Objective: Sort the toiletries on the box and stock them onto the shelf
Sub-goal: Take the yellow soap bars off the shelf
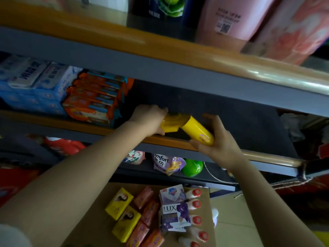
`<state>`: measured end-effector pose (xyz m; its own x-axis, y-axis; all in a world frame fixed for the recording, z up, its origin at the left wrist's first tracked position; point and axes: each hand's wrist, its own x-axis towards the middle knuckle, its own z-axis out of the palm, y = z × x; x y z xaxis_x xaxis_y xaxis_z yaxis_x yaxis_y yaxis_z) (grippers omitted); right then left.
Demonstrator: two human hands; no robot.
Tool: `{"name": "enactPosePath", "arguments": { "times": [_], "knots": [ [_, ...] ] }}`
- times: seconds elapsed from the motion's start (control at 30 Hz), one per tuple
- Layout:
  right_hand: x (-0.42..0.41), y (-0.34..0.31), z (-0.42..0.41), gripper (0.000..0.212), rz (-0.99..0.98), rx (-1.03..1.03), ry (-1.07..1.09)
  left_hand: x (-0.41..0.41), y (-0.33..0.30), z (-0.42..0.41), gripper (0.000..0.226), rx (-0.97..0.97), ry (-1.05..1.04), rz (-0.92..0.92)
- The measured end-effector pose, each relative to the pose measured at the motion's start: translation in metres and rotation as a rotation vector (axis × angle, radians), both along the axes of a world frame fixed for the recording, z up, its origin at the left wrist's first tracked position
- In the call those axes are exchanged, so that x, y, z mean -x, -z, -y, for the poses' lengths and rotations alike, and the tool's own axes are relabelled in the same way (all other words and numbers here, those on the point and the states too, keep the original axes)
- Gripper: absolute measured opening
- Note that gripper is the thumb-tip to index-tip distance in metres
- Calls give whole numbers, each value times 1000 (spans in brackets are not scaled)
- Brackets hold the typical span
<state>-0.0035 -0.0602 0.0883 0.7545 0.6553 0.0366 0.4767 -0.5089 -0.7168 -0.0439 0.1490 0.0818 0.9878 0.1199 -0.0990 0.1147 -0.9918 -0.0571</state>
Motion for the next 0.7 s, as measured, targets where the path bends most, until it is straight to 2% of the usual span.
{"name": "enactPosePath", "arguments": {
  "times": [0.07,0.1,0.13,0.17,0.23,0.3,0.37,0.4,0.5,0.6,0.67,0.7],
  "knots": [
    [19,2,8,58,-81,-118,-15,26,5,0,60,-2,86,322],
    [28,6,12,52,-166,-206,-10,42,9,-1,61,64,90,480],
    [37,10,16,48,-249,-305,15,61,9,0,61,220,36,581],
    [47,15,18,44,-308,-397,59,79,8,2,60,471,-66,601],
    [61,27,14,48,-429,-499,144,109,8,14,57,1028,-348,462],
    [73,41,3,60,-659,-555,230,125,13,28,48,1595,-590,307],
    [84,54,-9,46,-985,-585,339,136,28,36,39,2146,-807,152],
    [91,59,-17,39,-1134,-581,362,143,36,38,39,2337,-853,78],
    [109,85,-30,55,-1401,-597,319,165,74,34,45,2642,-812,-39],
    [125,97,-35,66,-1565,-654,220,181,101,24,22,2930,-666,-96],
    [129,101,-39,65,-1556,-648,147,190,112,18,28,2937,-661,-108],
    [128,106,-39,65,-1500,-637,105,193,117,14,33,2880,-687,-77]
  ]
}}
